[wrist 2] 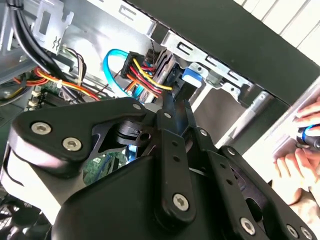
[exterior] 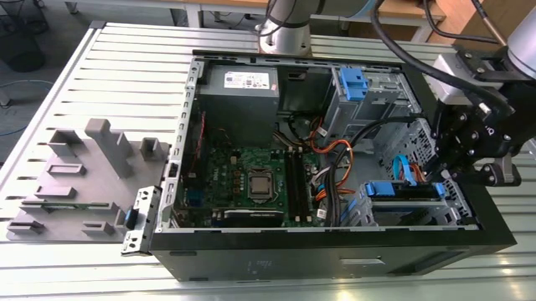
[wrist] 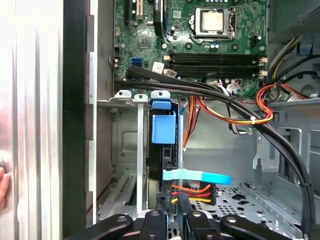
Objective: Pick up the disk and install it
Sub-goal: 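Insert the second disk wire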
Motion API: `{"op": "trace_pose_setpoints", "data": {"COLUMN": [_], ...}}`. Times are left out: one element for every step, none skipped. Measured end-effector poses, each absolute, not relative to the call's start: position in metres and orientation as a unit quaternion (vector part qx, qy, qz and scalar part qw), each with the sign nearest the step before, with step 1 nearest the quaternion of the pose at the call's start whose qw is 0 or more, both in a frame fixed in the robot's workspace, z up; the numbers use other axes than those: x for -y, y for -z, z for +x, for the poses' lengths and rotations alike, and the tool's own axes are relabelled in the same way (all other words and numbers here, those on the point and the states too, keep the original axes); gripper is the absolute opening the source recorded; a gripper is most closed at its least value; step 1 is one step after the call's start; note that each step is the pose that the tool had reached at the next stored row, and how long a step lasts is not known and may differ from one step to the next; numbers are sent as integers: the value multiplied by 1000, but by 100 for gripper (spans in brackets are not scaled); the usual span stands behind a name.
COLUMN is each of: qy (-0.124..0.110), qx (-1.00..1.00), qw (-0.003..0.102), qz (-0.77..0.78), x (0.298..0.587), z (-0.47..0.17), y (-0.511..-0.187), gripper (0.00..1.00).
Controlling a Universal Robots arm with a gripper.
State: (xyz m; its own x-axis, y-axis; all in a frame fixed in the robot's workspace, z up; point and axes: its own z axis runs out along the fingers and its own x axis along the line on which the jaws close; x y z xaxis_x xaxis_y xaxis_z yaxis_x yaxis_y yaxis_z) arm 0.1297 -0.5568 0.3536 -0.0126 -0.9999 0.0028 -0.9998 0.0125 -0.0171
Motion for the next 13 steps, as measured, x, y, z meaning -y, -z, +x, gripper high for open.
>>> {"op": "trace_pose_setpoints", "data": {"qy": [7, 7, 7, 7, 7, 7, 7, 7, 7, 7, 7, 7, 7], "qx": [-711, -712, -711, -711, -712, -712, -711, -712, -712, -712, -712, -712, -712], "qw": [5, 5, 5, 5, 5, 5, 5, 5, 5, 5, 5, 5, 5], "qz": [-703, -703, -703, -703, -703, -703, -703, -703, -703, -703, -703, -703, -703], "x": [557, 557, 557, 557, 557, 557, 557, 557, 557, 557, 557, 557, 557], "z": [130, 130, 130, 130, 130, 130, 130, 129, 128, 126, 125, 123, 123], "y": [-357, -359, -360, -360, -360, -360, -360, -360, -360, -360, -360, -360, -360], "gripper": [24, 24, 24, 24, 24, 24, 24, 24, 24, 24, 24, 24, 24]}}
